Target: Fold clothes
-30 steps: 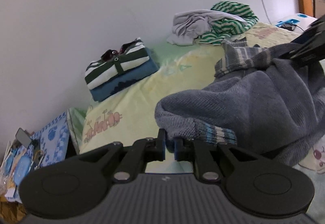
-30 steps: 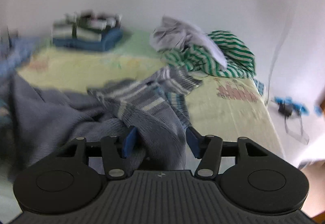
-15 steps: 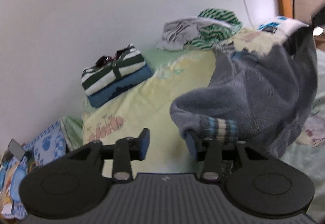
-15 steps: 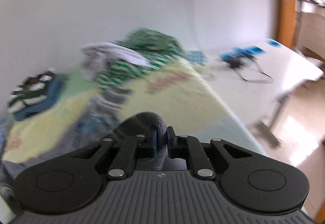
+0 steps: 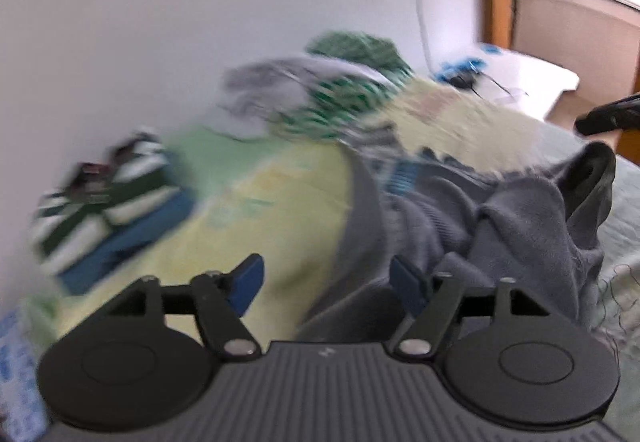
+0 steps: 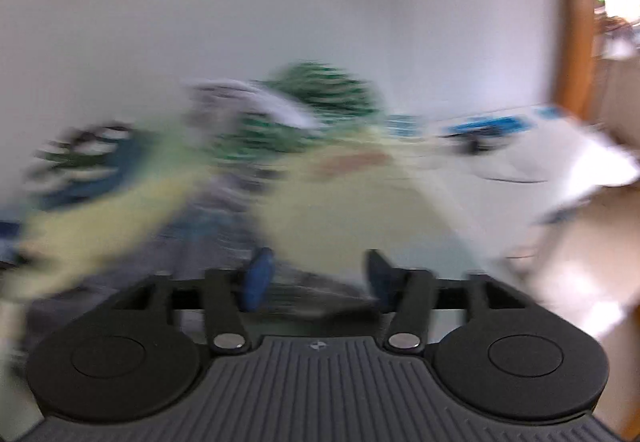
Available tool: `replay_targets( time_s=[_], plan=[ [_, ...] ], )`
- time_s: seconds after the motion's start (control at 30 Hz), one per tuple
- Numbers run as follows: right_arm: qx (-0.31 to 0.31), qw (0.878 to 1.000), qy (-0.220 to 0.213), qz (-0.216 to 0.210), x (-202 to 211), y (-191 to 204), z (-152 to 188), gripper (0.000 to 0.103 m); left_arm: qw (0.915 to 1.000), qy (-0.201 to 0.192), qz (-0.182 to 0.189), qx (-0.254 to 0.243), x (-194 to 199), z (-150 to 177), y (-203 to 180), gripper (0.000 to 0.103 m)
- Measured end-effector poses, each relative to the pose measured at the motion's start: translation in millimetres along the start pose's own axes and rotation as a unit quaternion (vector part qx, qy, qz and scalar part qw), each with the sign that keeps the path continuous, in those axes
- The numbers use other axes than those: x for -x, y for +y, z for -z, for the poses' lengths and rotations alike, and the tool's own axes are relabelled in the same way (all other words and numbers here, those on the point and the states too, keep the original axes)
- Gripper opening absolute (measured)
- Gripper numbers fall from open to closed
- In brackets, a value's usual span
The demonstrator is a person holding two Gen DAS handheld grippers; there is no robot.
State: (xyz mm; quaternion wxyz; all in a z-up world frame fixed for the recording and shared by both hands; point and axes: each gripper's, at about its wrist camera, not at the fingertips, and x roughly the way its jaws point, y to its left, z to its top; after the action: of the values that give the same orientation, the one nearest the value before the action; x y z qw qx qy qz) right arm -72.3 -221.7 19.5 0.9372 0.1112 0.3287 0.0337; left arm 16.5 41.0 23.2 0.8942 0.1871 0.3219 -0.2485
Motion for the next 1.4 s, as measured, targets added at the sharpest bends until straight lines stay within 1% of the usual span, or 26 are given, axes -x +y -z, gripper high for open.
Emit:
replay_targets(
  time_s=[0.03, 0.07, 0.17, 0.2, 0.23, 0.27, 0.3, 0.33, 0.37, 0.47, 0.53, 0.6, 0.7, 0.83, 0.9, 0.93, 1.03, 1.07, 1.1, 1.17, 1.2, 1.27, 1.3, 1.33, 1.37, 1.4],
  plan=[
    [-0.003, 0.998, 0.029, -0.046, -13, 5, 0, 0.070, 0.9999, 0.013, 0.008, -0.002, -18, -4, -6, 0.077],
    [-0.010, 0.996, 0.051, -0.073, -27, 9, 2, 0.071, 0.9994, 0.030, 0.017, -0.006, -36, -6, -13, 0.077],
    [-0.060, 0.986, 0.112, -0.105, -70, 7, 9, 0.070, 0.9969, 0.076, 0.022, 0.002, -76, -7, -23, 0.076],
    [-0.082, 0.981, 0.129, -0.116, -82, 4, 12, 0.069, 0.9958, 0.089, 0.019, 0.008, -84, -6, -25, 0.066],
    [-0.101, 0.976, 0.144, -0.129, -93, 2, 13, 0.064, 0.9951, 0.095, 0.018, 0.021, -88, -7, -23, 0.059],
    [-0.121, 0.970, 0.158, -0.141, -104, 0, 15, 0.040, 0.9941, 0.101, 0.018, 0.034, -91, -8, -22, 0.052],
    [-0.131, 0.966, 0.168, -0.147, -114, 1, 15, 0.025, 0.9937, 0.101, 0.011, 0.047, -89, -10, -18, 0.028],
    [-0.131, 0.966, 0.168, -0.148, -117, 3, 13, 0.013, 0.9931, 0.101, 0.004, 0.059, -86, -12, -14, 0.019],
    [-0.129, 0.967, 0.160, -0.151, -117, 4, 9, 0.010, 0.9932, 0.095, -0.005, 0.068, -82, -12, -9, 0.018],
    [-0.112, 0.971, 0.113, -0.176, -92, 11, -8, 0.009, 0.9914, 0.078, -0.034, 0.100, -65, -10, 11, 0.014],
    [-0.113, 0.970, 0.077, -0.200, -74, 12, -21, 0.009, 0.9887, 0.059, -0.041, 0.132, -41, -8, 30, 0.004],
    [-0.117, 0.967, 0.046, -0.222, -54, 9, -35, 0.009, 0.9846, 0.038, -0.048, 0.164, -17, -6, 49, 0.004],
    [-0.117, 0.966, 0.011, -0.232, -31, 6, -45, 0.009, 0.9789, 0.012, -0.062, 0.194, 21, 2, 71, 0.004],
    [-0.126, 0.967, -0.015, -0.222, 1, -8, -41, 0.009, 0.9717, -0.010, -0.100, 0.214, 66, 21, 88, 0.005],
    [-0.129, 0.970, -0.016, -0.206, 15, -17, -32, 0.007, 0.9639, -0.019, -0.122, 0.236, 93, 34, 92, 0.002],
    [-0.129, 0.972, -0.015, -0.196, 21, -22, -28, 0.007, 0.9595, -0.026, -0.146, 0.239, 109, 41, 92, 0.002],
    [-0.125, 0.979, 0.014, -0.160, 23, -30, -11, 0.007, 0.9483, -0.026, -0.175, 0.263, 145, 68, 102, 0.003],
    [-0.108, 0.984, 0.033, -0.135, 19, -29, -4, 0.007, 0.9443, -0.025, -0.184, 0.272, 157, 78, 105, 0.003],
    [-0.077, 0.990, 0.058, -0.099, 13, -23, 4, 0.008, 0.9441, -0.017, -0.188, 0.270, 158, 83, 107, 0.003],
    [-0.012, 0.992, 0.119, -0.026, -2, -9, 18, 0.015, 0.9469, 0.000, -0.186, 0.262, 157, 91, 108, 0.003],
    [-0.001, 0.991, 0.133, -0.013, -4, -6, 23, 0.015, 0.9530, 0.003, -0.171, 0.250, 153, 88, 104, 0.004],
    [0.004, 0.991, 0.130, -0.013, 1, -3, 23, 0.016, 0.9652, -0.002, -0.143, 0.219, 144, 78, 94, 0.011],
    [0.005, 0.993, 0.119, -0.014, 6, -1, 18, 0.018, 0.9713, -0.010, -0.131, 0.198, 139, 69, 86, 0.028],
    [0.008, 0.994, 0.107, -0.012, 10, 1, 11, 0.026, 0.9781, -0.022, -0.117, 0.171, 131, 55, 76, 0.047],
    [0.012, 0.995, 0.094, -0.007, 15, 3, 3, 0.036, 0.9838, -0.033, -0.100, 0.145, 122, 42, 67, 0.055],
    [0.017, 0.997, 0.076, -0.005, 20, 5, -6, 0.040, 0.9882, -0.043, -0.084, 0.120, 112, 30, 59, 0.065]
  ],
)
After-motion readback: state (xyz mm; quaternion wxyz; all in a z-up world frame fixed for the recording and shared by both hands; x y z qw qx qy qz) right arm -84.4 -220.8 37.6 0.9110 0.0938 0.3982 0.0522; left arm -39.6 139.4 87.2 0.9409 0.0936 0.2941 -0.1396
